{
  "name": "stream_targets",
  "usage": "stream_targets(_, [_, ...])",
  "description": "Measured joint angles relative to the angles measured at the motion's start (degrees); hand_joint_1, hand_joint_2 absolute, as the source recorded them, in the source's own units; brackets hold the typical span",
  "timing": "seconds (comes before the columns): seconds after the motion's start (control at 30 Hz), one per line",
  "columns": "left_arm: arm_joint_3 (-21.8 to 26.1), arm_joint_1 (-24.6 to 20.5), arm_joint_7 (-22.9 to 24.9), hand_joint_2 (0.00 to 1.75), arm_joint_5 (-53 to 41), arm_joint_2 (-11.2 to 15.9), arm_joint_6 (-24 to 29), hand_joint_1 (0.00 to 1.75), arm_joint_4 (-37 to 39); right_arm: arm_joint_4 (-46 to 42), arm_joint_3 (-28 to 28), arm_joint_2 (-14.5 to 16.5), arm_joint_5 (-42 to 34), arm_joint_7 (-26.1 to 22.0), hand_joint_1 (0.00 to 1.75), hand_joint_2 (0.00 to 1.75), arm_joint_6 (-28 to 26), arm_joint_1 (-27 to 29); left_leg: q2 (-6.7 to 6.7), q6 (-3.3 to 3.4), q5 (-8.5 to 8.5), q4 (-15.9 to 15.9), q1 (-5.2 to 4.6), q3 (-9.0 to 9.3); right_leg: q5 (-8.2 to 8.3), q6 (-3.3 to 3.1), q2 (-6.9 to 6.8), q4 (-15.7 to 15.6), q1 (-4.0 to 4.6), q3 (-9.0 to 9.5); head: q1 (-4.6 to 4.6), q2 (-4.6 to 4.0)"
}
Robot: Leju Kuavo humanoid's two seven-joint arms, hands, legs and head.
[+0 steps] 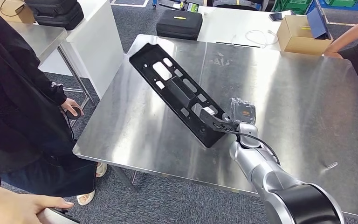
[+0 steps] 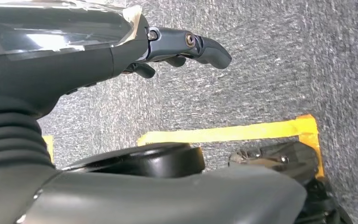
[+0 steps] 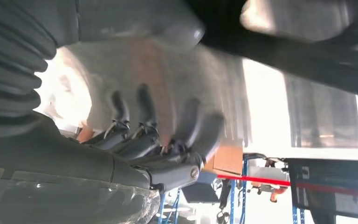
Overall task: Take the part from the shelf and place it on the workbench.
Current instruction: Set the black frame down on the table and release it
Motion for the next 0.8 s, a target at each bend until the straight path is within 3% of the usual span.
stream_targets(0.63, [-0.87, -0.28, 0.86, 0.0, -0.16, -0.01, -0.02, 0.0, 0.0, 0.01, -0.16, 0.4, 1.45, -1.31, 0.0, 0.0, -0.44, -0.32, -0.01, 0.03, -0.02, 0.0, -0.05, -0.15, 0.0, 0.0, 0.0, 0.0, -0.01, -0.12, 0.01, 0.0])
stream_targets(0.8, [-0.87, -0.4, 0.8, 0.0, 0.09, -0.02, -0.25, 0.0, 0.0, -0.12, -1.38, 0.83, -0.77, -5.92, 0.0, 0.0, -1.93, -1.7, -0.01, 0.03, -0.02, 0.0, -0.05, -0.16, 0.0, 0.0, 0.0, 0.01, -0.01, -0.13, 0.01, 0.0])
